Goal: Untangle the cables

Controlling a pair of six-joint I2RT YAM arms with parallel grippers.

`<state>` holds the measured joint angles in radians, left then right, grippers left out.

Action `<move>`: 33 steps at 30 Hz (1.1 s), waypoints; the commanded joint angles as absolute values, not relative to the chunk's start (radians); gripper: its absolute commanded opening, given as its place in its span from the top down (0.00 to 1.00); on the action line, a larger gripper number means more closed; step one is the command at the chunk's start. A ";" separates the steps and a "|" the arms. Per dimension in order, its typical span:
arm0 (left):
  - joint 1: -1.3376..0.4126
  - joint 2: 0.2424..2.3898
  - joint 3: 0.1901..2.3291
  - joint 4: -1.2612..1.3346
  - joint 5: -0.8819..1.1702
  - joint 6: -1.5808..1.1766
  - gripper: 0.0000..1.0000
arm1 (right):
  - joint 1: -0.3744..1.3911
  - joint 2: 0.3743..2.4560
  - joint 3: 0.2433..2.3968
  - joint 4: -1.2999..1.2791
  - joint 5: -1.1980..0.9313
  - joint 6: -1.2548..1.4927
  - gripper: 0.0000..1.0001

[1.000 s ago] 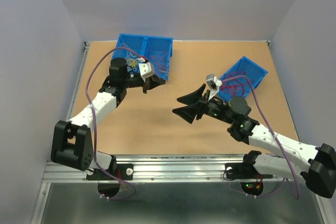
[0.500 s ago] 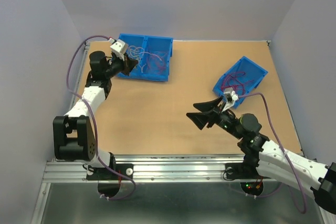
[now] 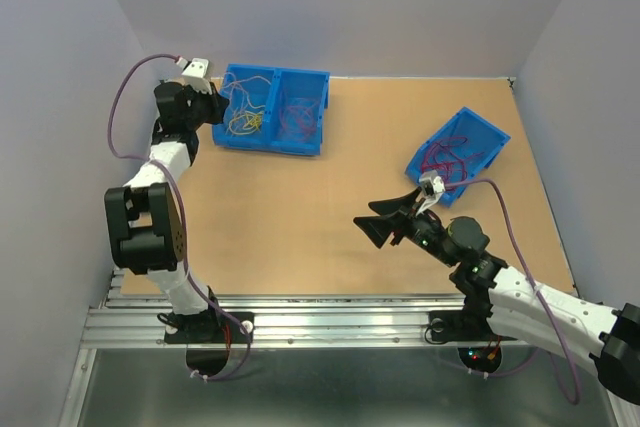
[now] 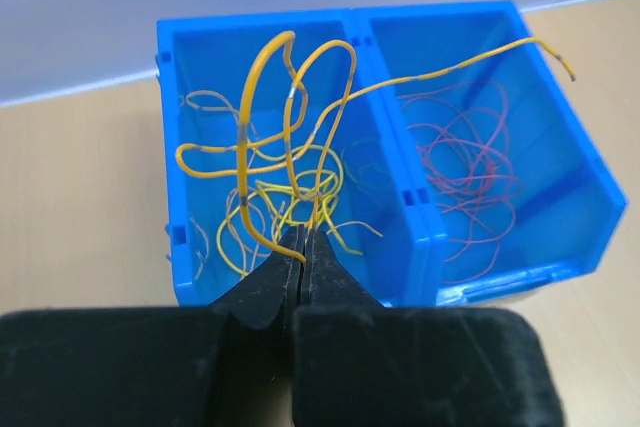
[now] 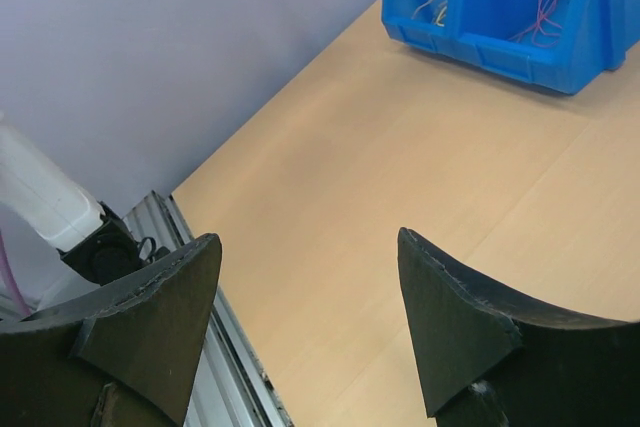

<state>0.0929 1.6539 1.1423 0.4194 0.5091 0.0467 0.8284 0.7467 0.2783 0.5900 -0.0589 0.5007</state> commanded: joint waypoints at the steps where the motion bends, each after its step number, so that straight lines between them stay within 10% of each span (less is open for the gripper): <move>1: 0.095 1.768 1.274 0.359 0.472 0.040 1.00 | 0.836 0.742 0.244 0.644 -0.034 0.486 0.23; 9: 0.069 2.037 1.705 0.074 0.388 0.037 1.00 | 0.836 0.758 0.252 0.643 -0.038 0.479 0.24; 21: 0.003 2.033 1.701 0.002 0.192 0.121 0.94 | 0.838 0.770 0.247 0.646 -0.020 0.488 0.23; 23: -0.034 2.016 1.681 0.002 0.175 0.130 0.84 | 0.836 0.767 0.242 0.646 -0.012 0.488 0.23; 26: -0.037 1.970 1.634 0.017 0.132 0.123 0.39 | 0.838 0.767 0.236 0.647 -0.008 0.488 0.23; 33: -0.038 1.795 1.494 0.087 0.067 0.143 0.34 | 0.836 0.782 0.221 0.646 0.047 0.482 0.23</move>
<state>-0.0418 1.9549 1.5318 0.0105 0.1146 0.1230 0.8284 0.7750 0.2466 0.5961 -0.0109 0.4934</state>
